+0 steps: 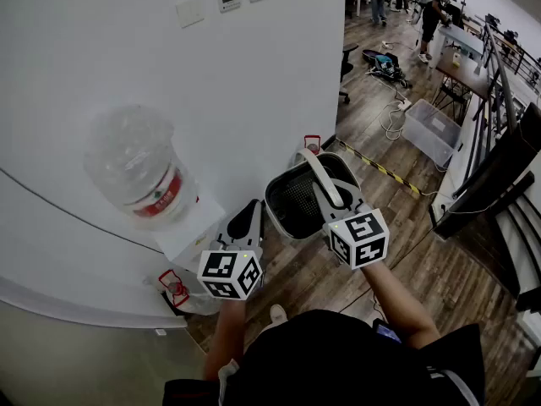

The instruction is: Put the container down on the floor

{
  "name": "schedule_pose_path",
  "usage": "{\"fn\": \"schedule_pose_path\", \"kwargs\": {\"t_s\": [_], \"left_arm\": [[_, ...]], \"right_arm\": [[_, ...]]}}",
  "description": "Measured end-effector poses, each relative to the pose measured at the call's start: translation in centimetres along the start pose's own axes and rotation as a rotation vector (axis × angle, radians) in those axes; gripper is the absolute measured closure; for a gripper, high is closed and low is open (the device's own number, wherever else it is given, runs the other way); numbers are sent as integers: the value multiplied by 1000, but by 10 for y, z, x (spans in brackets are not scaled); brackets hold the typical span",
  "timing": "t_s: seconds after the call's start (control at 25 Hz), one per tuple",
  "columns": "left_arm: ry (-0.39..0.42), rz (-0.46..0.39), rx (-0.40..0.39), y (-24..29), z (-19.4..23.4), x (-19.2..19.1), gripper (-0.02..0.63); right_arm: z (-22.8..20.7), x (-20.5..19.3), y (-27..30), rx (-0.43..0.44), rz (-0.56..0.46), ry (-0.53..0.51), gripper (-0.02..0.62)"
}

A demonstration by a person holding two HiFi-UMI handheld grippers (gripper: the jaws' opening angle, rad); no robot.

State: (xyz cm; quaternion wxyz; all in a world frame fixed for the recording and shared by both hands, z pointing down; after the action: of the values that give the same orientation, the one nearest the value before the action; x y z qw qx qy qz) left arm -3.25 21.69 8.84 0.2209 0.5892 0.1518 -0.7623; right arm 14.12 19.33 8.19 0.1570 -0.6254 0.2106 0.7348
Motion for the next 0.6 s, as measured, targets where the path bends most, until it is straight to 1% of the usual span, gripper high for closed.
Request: {"fn": "schedule_pose_path", "kwargs": {"t_s": [0.36, 0.52, 0.6], "left_arm": [[-1, -6, 20, 5, -15, -6, 592], [-14, -8, 29, 9, -24, -12, 592], [-8, -4, 27, 11, -32, -17, 592]], "right_arm": [[-10, -6, -10, 26, -14, 14, 561], [-15, -13, -17, 45, -8, 11, 561], [-18, -16, -23, 54, -8, 10, 561]]}}
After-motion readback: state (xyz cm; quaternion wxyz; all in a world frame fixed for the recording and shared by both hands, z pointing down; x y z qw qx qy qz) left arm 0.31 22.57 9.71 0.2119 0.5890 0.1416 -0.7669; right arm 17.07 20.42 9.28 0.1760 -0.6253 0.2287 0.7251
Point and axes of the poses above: the fingertips, and each gripper's own axes: y forward along the fingers, z to its left, x out of its top, the point moved 4 cm from there along -y, backward along the fingers, and after that the axes turned 8 degrees about -y, right-handed, at the moved point
